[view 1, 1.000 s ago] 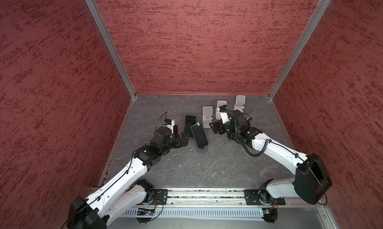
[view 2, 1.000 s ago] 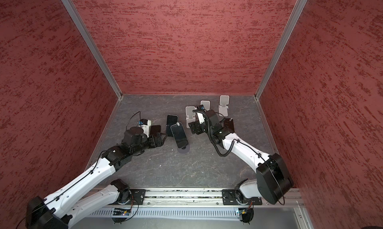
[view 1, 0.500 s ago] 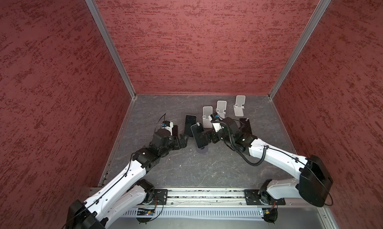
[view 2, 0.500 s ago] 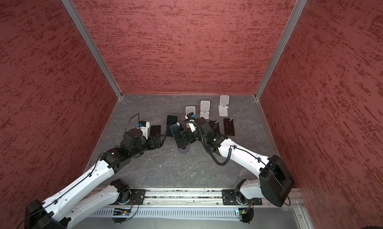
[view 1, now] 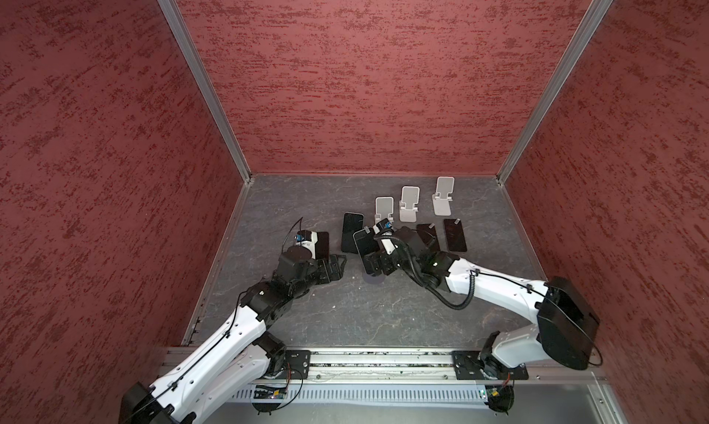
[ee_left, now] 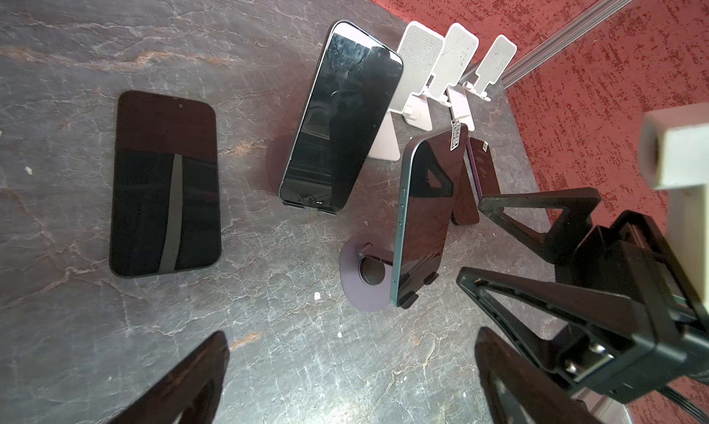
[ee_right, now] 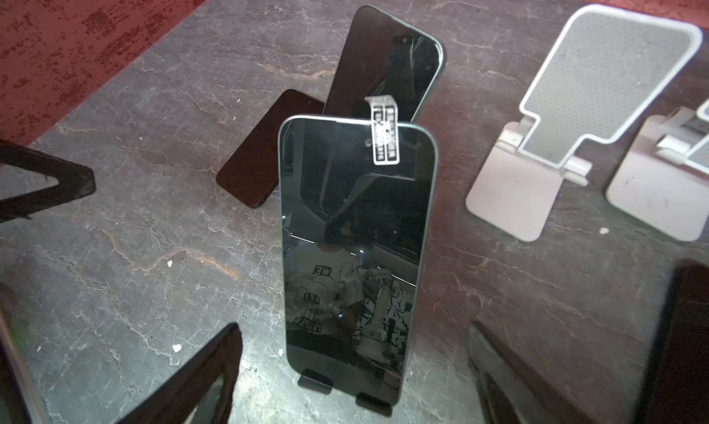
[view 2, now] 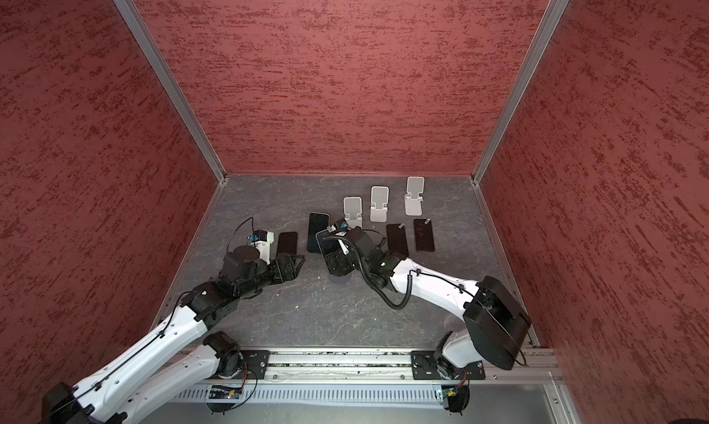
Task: Remove the phone from the phone stand
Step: 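Move the right gripper back to the phone standing in the purple stand, then close the right gripper on the top edge of the standing phone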
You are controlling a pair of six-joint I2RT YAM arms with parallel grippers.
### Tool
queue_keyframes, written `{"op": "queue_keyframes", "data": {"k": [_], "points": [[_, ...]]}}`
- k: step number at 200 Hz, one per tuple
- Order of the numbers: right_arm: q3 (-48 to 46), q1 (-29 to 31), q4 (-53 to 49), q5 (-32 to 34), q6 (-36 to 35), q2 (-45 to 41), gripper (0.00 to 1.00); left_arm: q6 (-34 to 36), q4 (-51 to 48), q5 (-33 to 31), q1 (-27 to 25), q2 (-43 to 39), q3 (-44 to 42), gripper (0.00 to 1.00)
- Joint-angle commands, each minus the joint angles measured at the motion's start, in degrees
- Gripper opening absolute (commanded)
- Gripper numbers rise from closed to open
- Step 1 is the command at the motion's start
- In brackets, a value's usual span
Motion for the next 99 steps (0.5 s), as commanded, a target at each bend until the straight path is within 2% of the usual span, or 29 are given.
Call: {"op": "queue_keyframes", "data": {"k": [1, 99], "points": [[2.26, 1.01, -0.64, 3.0, 0.54, 1.88, 0.93, 0.16, 0.95, 0.63, -0.27, -1.22, -0.67, 1.0], [5.42, 2.03, 0.52, 4.08, 0.34, 6.91, 0.98, 0.75, 0.88, 0.44, 0.08, -2.75, -2.26, 0.99]]}}
